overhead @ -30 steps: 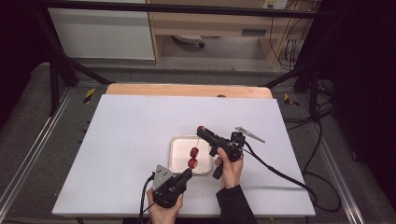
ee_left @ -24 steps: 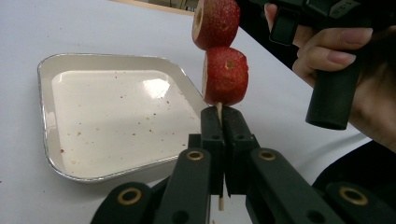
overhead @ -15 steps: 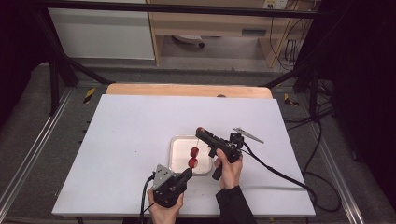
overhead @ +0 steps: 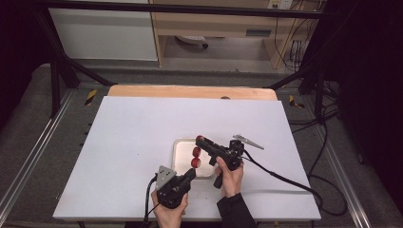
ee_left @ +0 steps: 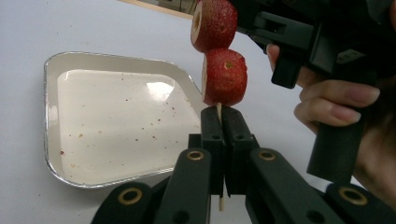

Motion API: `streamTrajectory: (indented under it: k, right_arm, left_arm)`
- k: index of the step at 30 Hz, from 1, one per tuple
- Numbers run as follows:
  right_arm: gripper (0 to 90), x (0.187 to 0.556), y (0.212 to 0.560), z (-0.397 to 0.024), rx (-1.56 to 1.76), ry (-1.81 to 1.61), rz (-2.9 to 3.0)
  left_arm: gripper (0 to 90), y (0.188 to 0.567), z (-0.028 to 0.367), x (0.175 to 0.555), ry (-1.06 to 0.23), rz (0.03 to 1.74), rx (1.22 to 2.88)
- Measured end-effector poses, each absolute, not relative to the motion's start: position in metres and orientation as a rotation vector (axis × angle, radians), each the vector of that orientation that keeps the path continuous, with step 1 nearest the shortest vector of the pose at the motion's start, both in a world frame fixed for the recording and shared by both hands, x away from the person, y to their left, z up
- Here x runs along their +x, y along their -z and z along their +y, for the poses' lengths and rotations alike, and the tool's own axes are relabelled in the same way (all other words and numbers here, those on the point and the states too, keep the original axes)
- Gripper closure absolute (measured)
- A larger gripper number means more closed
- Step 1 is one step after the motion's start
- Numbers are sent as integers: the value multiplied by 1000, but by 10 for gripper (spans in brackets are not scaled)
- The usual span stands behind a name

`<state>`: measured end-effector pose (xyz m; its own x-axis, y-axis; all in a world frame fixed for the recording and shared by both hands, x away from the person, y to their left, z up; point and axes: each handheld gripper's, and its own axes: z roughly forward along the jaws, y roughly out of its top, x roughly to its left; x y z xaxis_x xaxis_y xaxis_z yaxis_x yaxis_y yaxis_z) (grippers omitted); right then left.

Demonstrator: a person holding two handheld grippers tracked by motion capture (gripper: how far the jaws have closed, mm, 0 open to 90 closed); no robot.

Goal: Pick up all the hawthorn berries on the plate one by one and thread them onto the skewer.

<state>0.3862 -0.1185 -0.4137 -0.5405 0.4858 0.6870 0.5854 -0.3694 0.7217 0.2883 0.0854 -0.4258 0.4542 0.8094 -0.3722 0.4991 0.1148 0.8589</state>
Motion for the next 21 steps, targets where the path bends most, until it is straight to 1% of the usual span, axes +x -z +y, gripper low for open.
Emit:
streamTrajectory:
  k: [11,12,13,14,16,21]
  right_arm:
    - [611,385,412,-120,-1457,2032,-1795]
    - [586,385,411,-121,-1447,2034,-1815]
    - [528,385,409,-122,-1449,2043,-1830]
    - [491,386,407,-124,-1451,2042,-1852]
    - [438,386,404,-126,-1441,2029,-1894]
    - [216,389,401,-135,-1453,1937,-2088]
  left_arm:
    - [884,430,87,293,-339,1178,1564]
    - [884,430,87,293,-341,1180,1566]
    - [884,430,89,293,-339,1179,1568]
    - [884,430,90,294,-337,1176,1571]
    - [884,431,92,294,-348,1175,1580]
    - [885,432,98,295,-375,1164,1615]
